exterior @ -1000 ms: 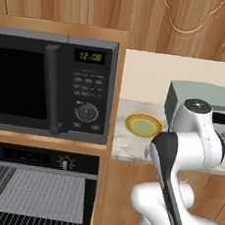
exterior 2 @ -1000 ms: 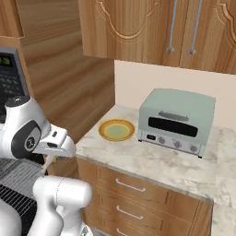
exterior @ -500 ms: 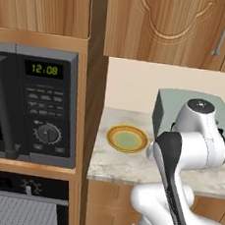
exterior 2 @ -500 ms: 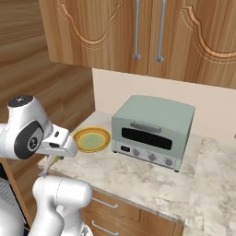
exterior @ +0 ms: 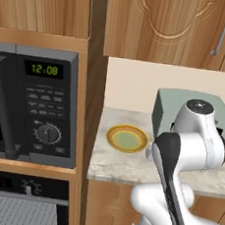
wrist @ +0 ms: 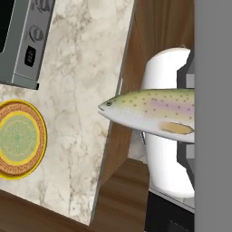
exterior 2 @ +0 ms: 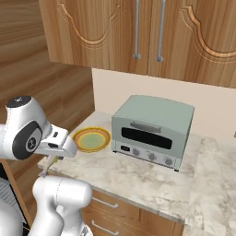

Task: Take the fish from the oven and place it on the plate on the counter.

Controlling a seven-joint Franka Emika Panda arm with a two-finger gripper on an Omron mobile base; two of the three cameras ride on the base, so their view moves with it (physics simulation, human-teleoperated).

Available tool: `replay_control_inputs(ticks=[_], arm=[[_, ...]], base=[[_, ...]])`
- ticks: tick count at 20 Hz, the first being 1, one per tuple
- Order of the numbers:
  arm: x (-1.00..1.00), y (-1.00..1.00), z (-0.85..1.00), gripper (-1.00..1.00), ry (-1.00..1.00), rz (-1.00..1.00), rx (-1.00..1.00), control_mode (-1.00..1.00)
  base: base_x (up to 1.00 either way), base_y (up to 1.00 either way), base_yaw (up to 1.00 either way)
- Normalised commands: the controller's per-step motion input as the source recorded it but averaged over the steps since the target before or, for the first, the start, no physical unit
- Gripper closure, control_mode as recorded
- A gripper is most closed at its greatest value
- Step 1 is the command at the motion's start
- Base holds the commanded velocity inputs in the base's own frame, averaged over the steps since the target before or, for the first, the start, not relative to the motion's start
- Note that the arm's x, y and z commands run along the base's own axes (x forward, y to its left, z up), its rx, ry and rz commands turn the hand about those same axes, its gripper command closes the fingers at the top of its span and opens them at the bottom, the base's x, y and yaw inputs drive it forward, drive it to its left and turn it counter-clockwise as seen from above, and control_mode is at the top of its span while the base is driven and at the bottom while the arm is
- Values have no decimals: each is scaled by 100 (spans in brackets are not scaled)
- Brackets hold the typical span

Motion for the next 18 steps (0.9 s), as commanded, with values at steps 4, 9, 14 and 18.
replay_control_inputs(ticks=[4, 9, 14, 18], arm=[[0, 0, 0, 100, 0, 0, 0, 100], [4, 23, 0, 100, 0, 2, 0, -100], [26, 36, 0, 100, 0, 13, 0, -100], [85, 9, -1, 100, 1, 7, 0, -100]], base=[[0, 11, 0], [-8, 5, 0], [0, 0, 0], [0, 0, 0]])
